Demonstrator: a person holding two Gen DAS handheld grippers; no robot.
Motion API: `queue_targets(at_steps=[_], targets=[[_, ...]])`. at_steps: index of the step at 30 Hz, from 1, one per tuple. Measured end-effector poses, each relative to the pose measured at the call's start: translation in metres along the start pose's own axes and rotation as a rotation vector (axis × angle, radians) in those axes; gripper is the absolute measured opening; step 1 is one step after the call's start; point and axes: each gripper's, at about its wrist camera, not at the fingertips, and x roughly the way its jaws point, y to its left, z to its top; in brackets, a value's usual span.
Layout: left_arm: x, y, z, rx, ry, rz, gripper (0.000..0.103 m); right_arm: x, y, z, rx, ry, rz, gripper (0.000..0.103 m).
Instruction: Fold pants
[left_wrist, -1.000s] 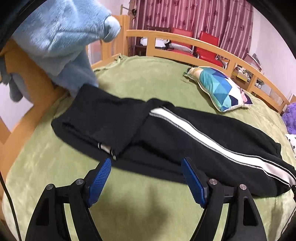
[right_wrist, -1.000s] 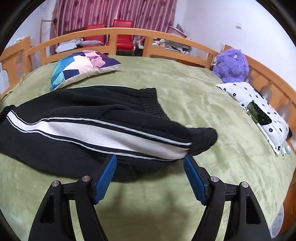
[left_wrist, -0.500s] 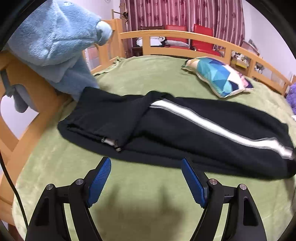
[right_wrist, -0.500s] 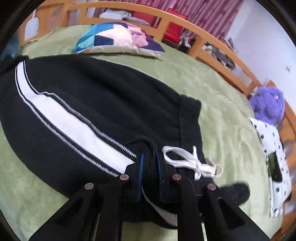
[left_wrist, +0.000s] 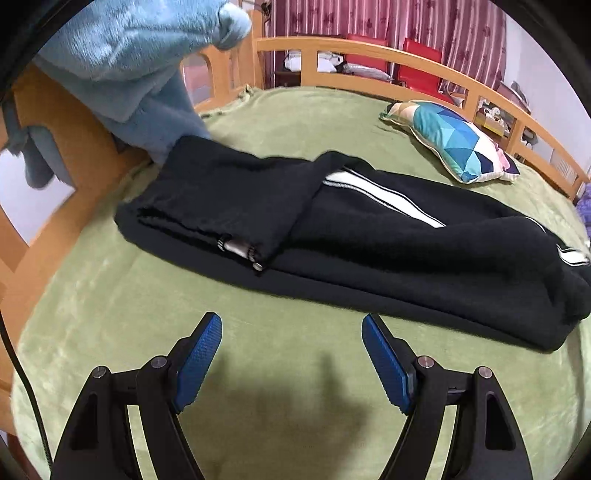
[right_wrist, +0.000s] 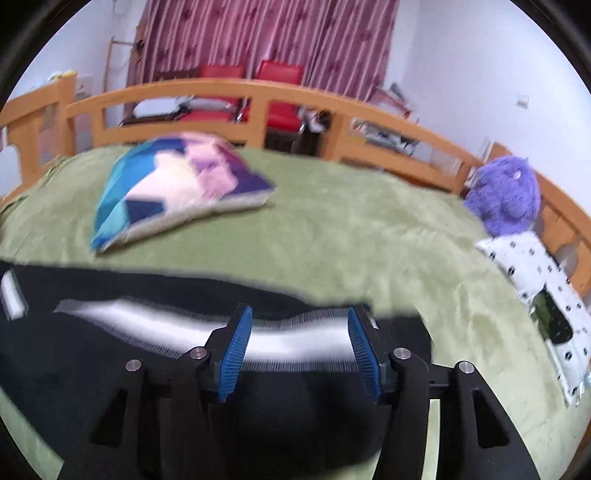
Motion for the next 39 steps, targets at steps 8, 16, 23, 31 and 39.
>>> queue_targets(at_steps=[8,16,23,31,39], targets=[[0.042,0.006,-0.002,-0.163,0.088,-0.146,0.077,-0.013,0.005,-0.119,0.164,0.252,0.195,0.073],[0.095,0.009,0.009,-0.306,0.154,-0.235,0.077,0.023,-0.003,-0.154,0.489,0.232,0.335,0.082],[0.118,-0.002,0.031,-0.393,0.098,-0.173,0.07,0.058,0.009,-0.121,0.533,0.208,0.273,0.079],[0.089,0.007,0.019,-0.37,0.068,-0.222,0.01,0.024,0.002,-0.123,0.549,0.148,0.257,0.008],[0.004,0.006,-0.062,-0.256,0.121,-0.207,0.01,-0.072,-0.033,-0.175,0.523,0.18,0.219,0.007]])
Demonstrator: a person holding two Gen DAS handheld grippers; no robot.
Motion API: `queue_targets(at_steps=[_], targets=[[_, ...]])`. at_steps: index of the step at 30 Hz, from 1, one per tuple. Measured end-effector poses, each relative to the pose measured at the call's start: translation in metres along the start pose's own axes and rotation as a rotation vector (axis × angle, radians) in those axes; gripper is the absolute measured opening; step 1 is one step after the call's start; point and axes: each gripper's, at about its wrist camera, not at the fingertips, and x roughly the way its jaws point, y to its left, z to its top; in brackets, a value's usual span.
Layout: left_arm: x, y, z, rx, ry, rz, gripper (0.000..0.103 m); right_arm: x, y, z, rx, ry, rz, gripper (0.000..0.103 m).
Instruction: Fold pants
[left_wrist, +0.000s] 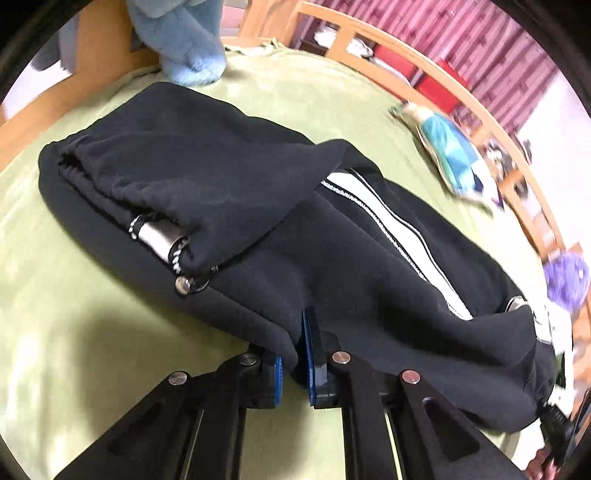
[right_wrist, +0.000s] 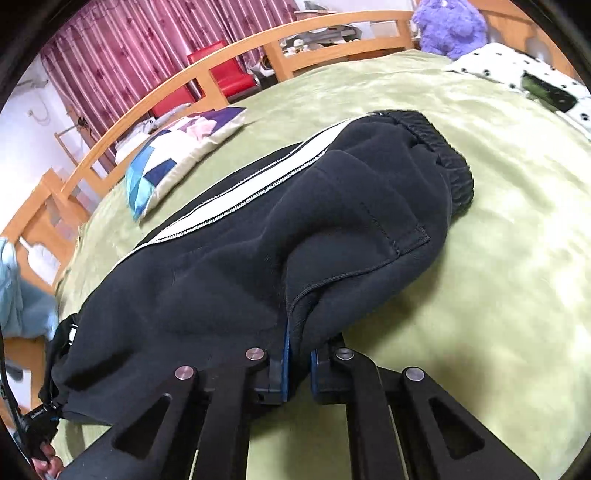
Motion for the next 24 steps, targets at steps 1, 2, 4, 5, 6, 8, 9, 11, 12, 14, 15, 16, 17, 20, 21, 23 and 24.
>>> queue_targets(at_steps=[1,2,4,5,6,8,9,11,12,14,15,16,17,20,21,23,24], targets=[[-0.01,0.004,-0.015,0.01,0.013,-0.004,0.01,-0.015,-0.008,-0.01,-0.01,-0.003,-0.009,0.007],[-0.022,0.006,-0.031,0.022,0.025,-0.006,0.01,-0.034,-0.019,-0.023,-0.016,-0.003,-0.016,0.007],[-0.042,0.013,-0.062,0.027,0.044,-0.02,0.01,-0.072,-0.043,-0.05,-0.026,0.006,-0.031,0.008],[-0.053,0.015,-0.076,0.035,0.056,-0.025,0.01,-0.085,-0.053,-0.06,-0.024,0.011,-0.036,0.008],[-0.063,0.017,-0.09,0.043,0.065,-0.032,0.01,-0.101,-0.065,-0.073,-0.02,0.015,-0.044,0.008],[-0.077,0.019,-0.11,0.054,0.081,-0.044,0.01,-0.124,-0.084,-0.094,-0.026,0.025,-0.071,0.008],[-0.082,0.02,-0.116,0.065,0.088,-0.044,0.011,-0.134,-0.093,-0.104,-0.029,0.032,-0.087,0.009],[-0.088,0.022,-0.125,0.091,0.095,-0.034,0.013,-0.143,-0.103,-0.118,-0.033,0.053,-0.106,0.013],[-0.09,0.022,-0.127,0.098,0.104,-0.03,0.013,-0.146,-0.105,-0.123,-0.042,0.067,-0.108,0.016],[-0.096,0.026,-0.128,0.103,0.118,-0.025,0.017,-0.154,-0.104,-0.132,-0.077,0.066,-0.127,0.021],[-0.102,0.028,-0.13,0.111,0.114,-0.016,0.018,-0.157,-0.098,-0.133,-0.096,0.054,-0.144,0.025],[-0.108,0.03,-0.132,0.119,0.102,-0.011,0.018,-0.164,-0.094,-0.136,-0.114,0.035,-0.161,0.032],[-0.114,0.031,-0.134,0.127,0.091,-0.012,0.018,-0.167,-0.088,-0.137,-0.12,0.022,-0.165,0.035],[-0.133,0.036,-0.14,0.169,0.043,0.03,0.024,-0.183,-0.074,-0.141,-0.147,-0.025,-0.142,0.045],[-0.139,0.037,-0.141,0.183,0.025,0.036,0.026,-0.187,-0.068,-0.142,-0.159,-0.041,-0.141,0.047],[-0.15,0.041,-0.141,0.199,-0.001,0.037,0.027,-0.193,-0.056,-0.142,-0.179,-0.069,-0.128,0.05],[-0.155,0.044,-0.142,0.203,-0.008,0.037,0.029,-0.194,-0.05,-0.142,-0.188,-0.081,-0.113,0.05]])
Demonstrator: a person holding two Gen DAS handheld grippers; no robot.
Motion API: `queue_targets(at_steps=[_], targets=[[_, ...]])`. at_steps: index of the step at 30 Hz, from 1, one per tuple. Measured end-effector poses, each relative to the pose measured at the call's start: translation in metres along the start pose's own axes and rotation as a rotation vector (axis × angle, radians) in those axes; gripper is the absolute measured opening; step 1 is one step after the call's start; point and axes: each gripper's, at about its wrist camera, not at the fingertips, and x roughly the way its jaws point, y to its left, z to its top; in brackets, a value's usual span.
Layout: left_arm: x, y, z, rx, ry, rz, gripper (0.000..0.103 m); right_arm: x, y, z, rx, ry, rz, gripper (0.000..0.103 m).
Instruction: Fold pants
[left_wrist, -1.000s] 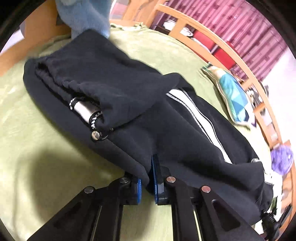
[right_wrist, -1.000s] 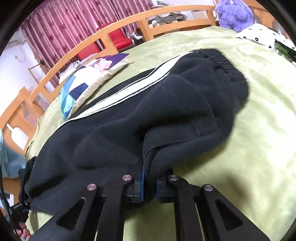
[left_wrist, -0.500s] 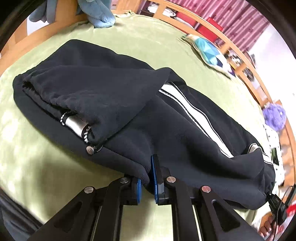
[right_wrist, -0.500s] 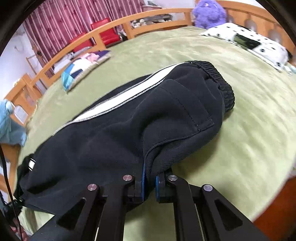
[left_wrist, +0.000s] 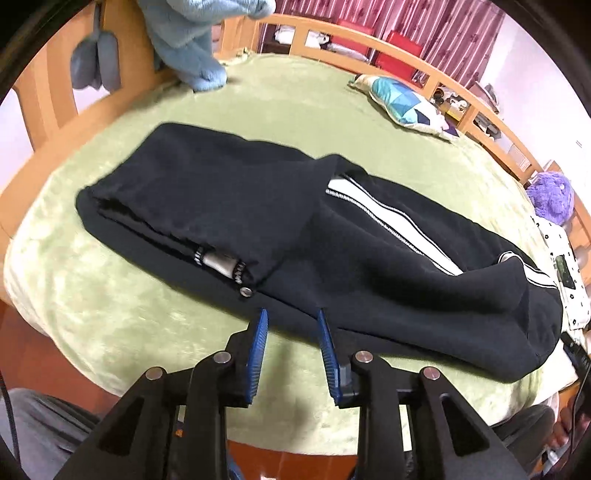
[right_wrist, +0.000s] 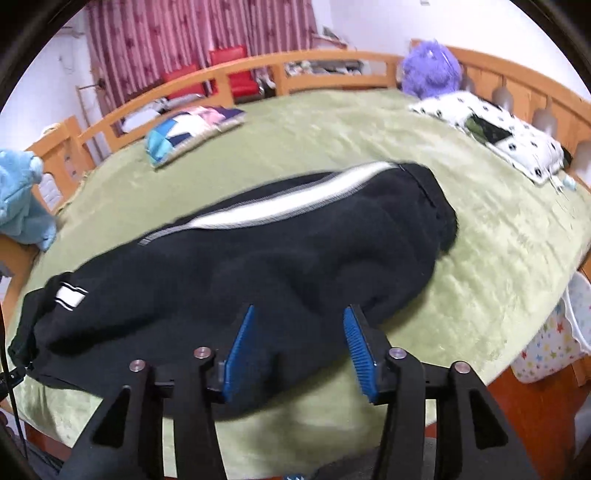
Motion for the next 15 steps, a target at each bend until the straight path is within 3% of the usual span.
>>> queue_targets(at_steps=[4,9,12,15], targets=[[-0.011,0.009,0.002,0.002,-0.039,0.022,0.042,0.004,0.029,0.011,-0.04,-0.016,0.058,0.05],[-0.009,0.015,0.011,0.018,-0.062,0.076,0.042,0.009,0.065,0.023,-0.073,-0.076,0.125,0.05],[-0.008,0.021,0.016,0.033,-0.087,0.116,0.042,0.012,0.08,0.026,-0.094,-0.139,0.122,0.05],[-0.002,0.025,0.02,0.043,-0.087,0.093,0.042,0.026,0.09,0.024,-0.133,-0.111,0.161,0.05]])
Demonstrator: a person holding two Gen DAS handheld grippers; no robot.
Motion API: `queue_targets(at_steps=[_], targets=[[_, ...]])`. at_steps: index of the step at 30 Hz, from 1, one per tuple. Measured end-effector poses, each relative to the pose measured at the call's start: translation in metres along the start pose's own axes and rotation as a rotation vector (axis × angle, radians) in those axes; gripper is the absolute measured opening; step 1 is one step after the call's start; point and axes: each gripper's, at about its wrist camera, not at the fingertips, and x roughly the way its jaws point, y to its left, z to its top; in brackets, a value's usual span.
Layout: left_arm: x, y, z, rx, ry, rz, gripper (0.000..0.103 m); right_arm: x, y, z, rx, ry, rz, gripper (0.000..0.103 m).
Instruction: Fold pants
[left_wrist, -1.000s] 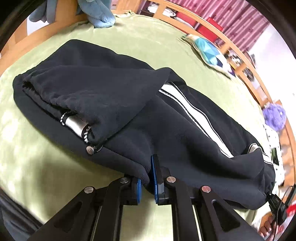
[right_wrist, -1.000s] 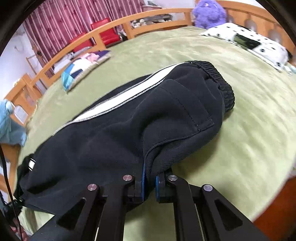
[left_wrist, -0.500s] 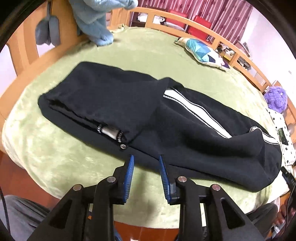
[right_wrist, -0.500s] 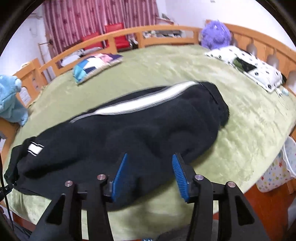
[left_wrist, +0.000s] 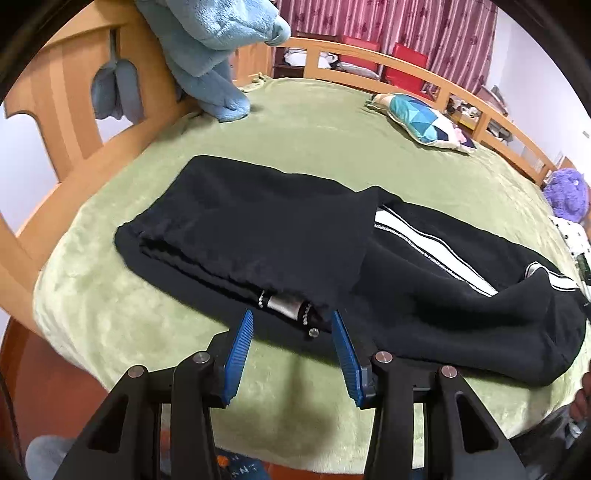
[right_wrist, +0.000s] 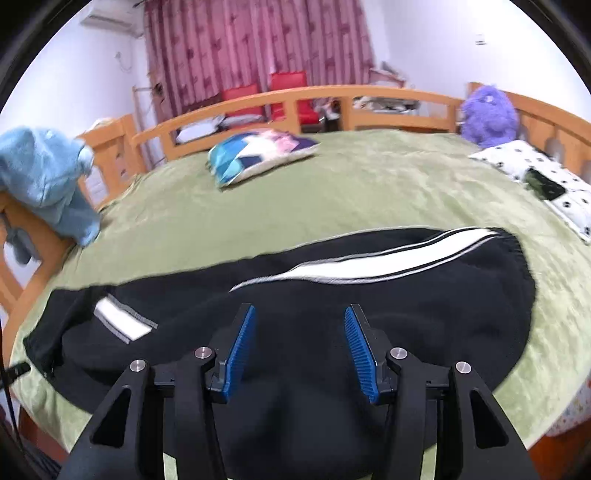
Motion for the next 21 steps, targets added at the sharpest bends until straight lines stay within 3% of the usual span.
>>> queue_targets(at_steps=[3,6,12,14,15,16,21], targets=[[0.01,-0.003,0.001,0.021,0.001,-0.012,0.044,0.009,0.0,-0.013,0.011,0.01,0.03,0.05],[0.025,-0.013,-0.002,0.068,0.041,-0.037,0.06,0.013,0.001,-0.017,-0.003,0.042,0.041,0.05],[0.051,-0.026,0.008,0.115,0.042,0.09,0.06,0.017,-0.007,-0.018,0.036,0.034,0.022,0.05],[0.058,-0.025,0.016,0.14,0.031,0.093,0.046,0.021,-0.009,-0.018,0.048,0.046,0.009,0.05],[0.059,-0.021,0.023,0.141,0.022,0.069,0.017,0.023,-0.011,-0.018,0.055,0.052,0.004,0.05],[0.059,-0.016,0.03,0.126,0.012,0.067,0.013,0.024,-0.012,-0.018,0.062,0.056,-0.002,0.05],[0.053,0.018,0.082,0.046,-0.111,0.11,0.011,0.025,-0.018,-0.017,0.083,0.054,-0.019,0.05]])
